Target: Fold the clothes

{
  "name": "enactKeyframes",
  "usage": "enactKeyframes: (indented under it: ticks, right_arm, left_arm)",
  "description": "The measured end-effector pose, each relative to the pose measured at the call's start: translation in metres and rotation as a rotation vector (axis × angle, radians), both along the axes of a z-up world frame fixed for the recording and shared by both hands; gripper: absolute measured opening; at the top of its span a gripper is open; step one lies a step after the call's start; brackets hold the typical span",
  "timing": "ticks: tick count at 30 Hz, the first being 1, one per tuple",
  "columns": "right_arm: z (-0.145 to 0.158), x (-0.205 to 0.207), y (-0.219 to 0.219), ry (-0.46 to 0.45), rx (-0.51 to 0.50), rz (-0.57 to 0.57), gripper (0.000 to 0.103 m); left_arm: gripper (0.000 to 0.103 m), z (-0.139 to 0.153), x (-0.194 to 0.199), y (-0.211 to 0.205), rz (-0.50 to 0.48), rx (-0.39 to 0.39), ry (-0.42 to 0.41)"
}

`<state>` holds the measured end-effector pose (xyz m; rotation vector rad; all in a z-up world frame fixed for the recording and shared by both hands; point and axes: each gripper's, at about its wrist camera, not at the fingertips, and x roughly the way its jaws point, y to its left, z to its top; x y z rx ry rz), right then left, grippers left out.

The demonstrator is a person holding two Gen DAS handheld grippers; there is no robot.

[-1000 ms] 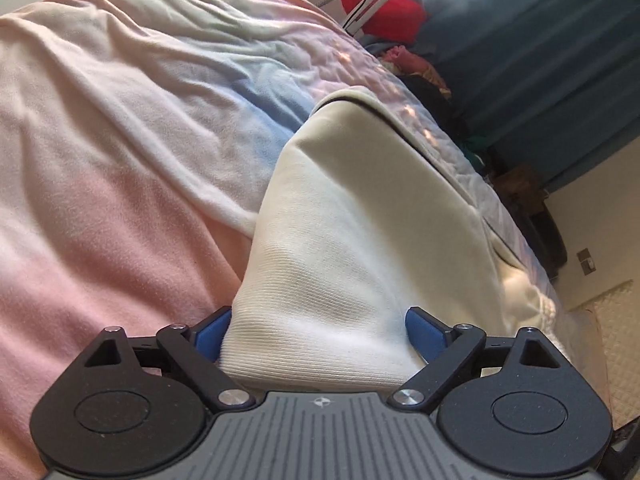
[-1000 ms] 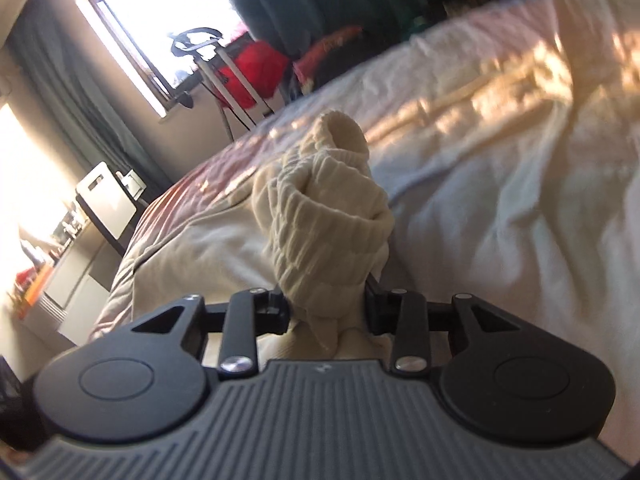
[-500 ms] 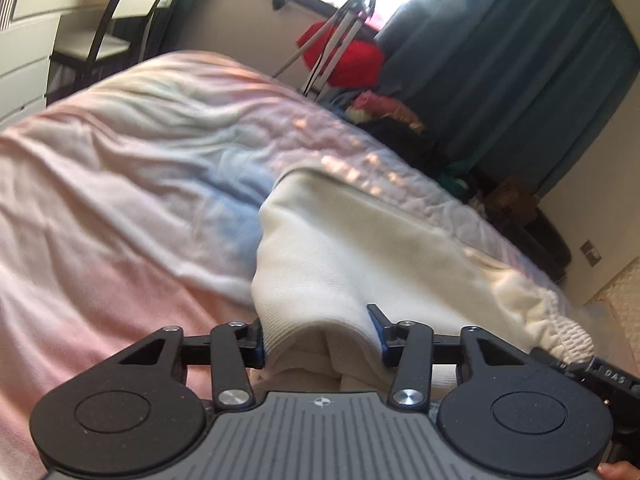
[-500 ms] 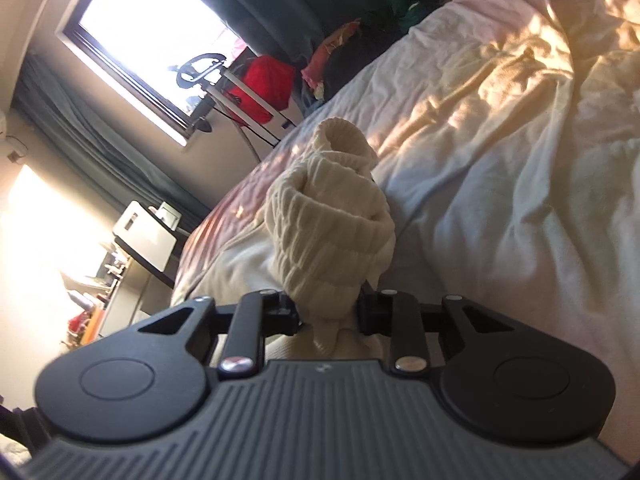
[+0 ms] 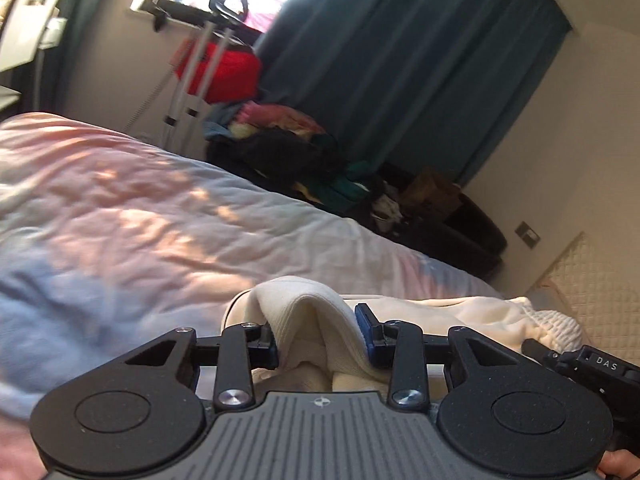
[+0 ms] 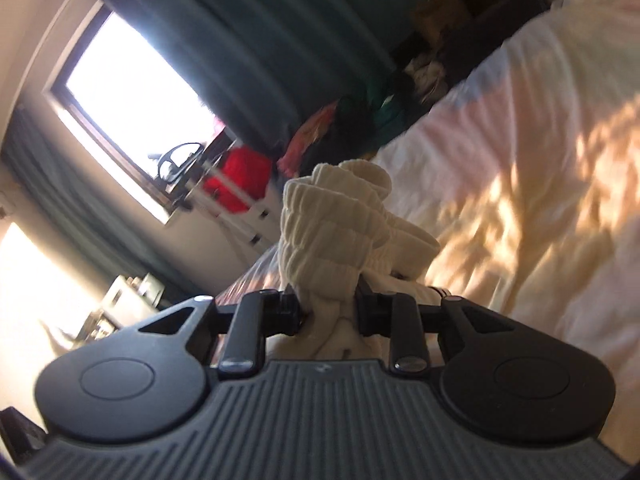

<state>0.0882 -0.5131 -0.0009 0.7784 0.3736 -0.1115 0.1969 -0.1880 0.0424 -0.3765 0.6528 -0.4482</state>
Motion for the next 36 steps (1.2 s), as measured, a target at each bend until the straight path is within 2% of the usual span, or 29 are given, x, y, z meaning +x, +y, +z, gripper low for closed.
enactKeyframes:
  ticks: [5,10,14,16,19,21,24,27,29,31,36]
  right_arm:
    - [-0.001,0.033,-0.079,-0.014,-0.081,-0.127,0.029]
    - [-0.054,0.040,-0.125,0.020,-0.040,-0.223,0.029]
    - [-0.099,0.042,-0.154,0.058,0.006,-0.293,0.029]
    - [-0.113,0.033,-0.148,0.076,0.025,-0.303,0.029]
    - [-0.137,0.020,-0.131,0.099,0.021,-0.310,0.030]
    - [-0.157,0.015,-0.123,0.130,0.004,-0.315,0.031]
    - [-0.192,0.010,-0.119,0.177,-0.018,-0.311,0.036]
    - [-0.204,0.002,-0.122,0.174,0.020,-0.315,0.043]
    - [-0.195,0.001,-0.125,0.211,0.037,-0.322,0.047]
    - [-0.180,0.001,-0.124,0.275,-0.014,-0.299,0.047]
    - [-0.129,-0.019,-0.114,0.375,-0.120,-0.265,0.047]
  left_arm:
    - [0.037,-0.019,0.072,-0.107,-0.074,0.002,-0.016]
    - [0.037,-0.062,0.104,-0.181,-0.187,0.079,-0.104]
    - [0.040,-0.093,0.091,-0.196,-0.324,0.182,-0.312]
    - [0.041,-0.110,0.085,-0.190,-0.349,0.188,-0.318]
    - [0.043,-0.140,0.075,-0.179,-0.374,0.191,-0.275]
    - [0.046,-0.162,0.066,-0.176,-0.388,0.239,-0.272]
    - [0.055,-0.194,0.054,-0.180,-0.401,0.374,-0.307]
    - [0.059,-0.198,0.046,-0.174,-0.405,0.381,-0.318]
    - [0.059,-0.184,0.043,-0.168,-0.392,0.378,-0.269]
    - [0.057,-0.167,0.037,-0.163,-0.380,0.386,-0.236]
    - [0.057,-0.112,0.005,-0.148,-0.342,0.408,-0.257]
